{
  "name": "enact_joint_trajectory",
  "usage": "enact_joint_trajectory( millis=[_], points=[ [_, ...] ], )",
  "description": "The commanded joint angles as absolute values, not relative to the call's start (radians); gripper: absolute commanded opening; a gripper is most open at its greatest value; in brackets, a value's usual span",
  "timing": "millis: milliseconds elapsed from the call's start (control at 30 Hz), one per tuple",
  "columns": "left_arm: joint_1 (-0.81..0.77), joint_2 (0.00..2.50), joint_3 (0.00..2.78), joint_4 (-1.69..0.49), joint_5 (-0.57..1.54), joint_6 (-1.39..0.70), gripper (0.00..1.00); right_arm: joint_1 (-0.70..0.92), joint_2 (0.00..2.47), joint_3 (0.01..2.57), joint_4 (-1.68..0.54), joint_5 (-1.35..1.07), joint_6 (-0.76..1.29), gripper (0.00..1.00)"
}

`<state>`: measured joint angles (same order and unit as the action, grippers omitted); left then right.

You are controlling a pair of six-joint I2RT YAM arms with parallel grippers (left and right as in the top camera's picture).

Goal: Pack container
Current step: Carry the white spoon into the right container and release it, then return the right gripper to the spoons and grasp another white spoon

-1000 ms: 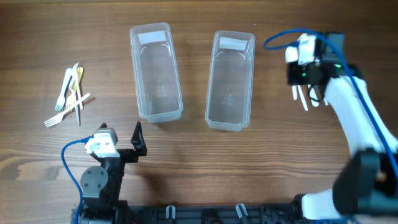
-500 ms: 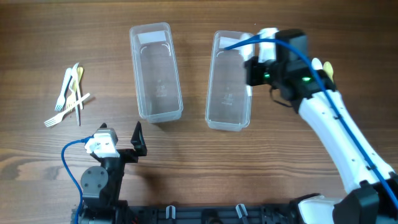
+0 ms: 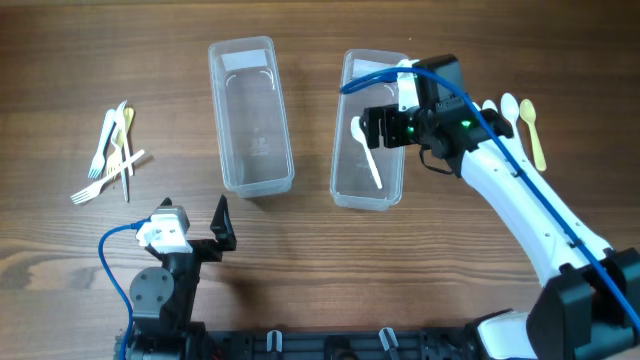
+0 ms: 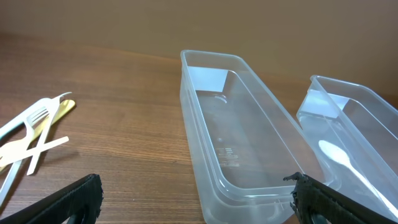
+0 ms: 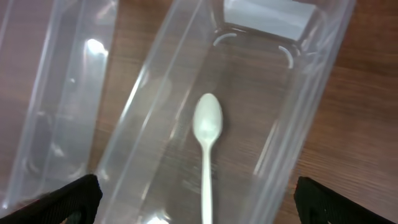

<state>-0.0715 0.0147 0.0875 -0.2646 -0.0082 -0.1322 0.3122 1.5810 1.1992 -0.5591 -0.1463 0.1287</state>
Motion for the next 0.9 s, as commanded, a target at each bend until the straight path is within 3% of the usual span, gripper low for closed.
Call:
enact_joint_trajectory(
  millis=[0,133,200,333,467,667,867],
  points=[
    [-0.065,0.007,0.082,-0.262,0.007,-0.109,1.0,0.248,1.46,1.199,-0.59,-0.001,0.089,1.0],
    [-0.065,0.007,0.082,-0.262,0.007,-0.109,1.0,0.134,1.331,1.199,-0.659,0.128,0.063,0.98],
    [-0.065,0.007,0.082,-0.262,0.007,-0.109,1.0,0.072,1.294,1.198,-0.723,0.139,-0.026,0.72],
    [-0.065,0.007,0.082,-0.262,0.007,-0.109,1.0,-0.024,1.329,1.181,-0.771,0.139,-0.117,0.56],
    [-0.065,0.007,0.082,-0.262,0.007,-0.109,1.0,-0.062,1.459,1.166,-0.743,0.127,-0.286,0.56],
    [-0.065,0.007,0.082,-0.262,0.007,-0.109,1.0,-0.062,1.649,1.166,-0.698,0.105,-0.366,0.38],
    [-0.065,0.007,0.082,-0.262,0.007,-0.109,1.0,-0.065,1.773,1.166,-0.606,0.105,-0.269,0.42]
  ],
)
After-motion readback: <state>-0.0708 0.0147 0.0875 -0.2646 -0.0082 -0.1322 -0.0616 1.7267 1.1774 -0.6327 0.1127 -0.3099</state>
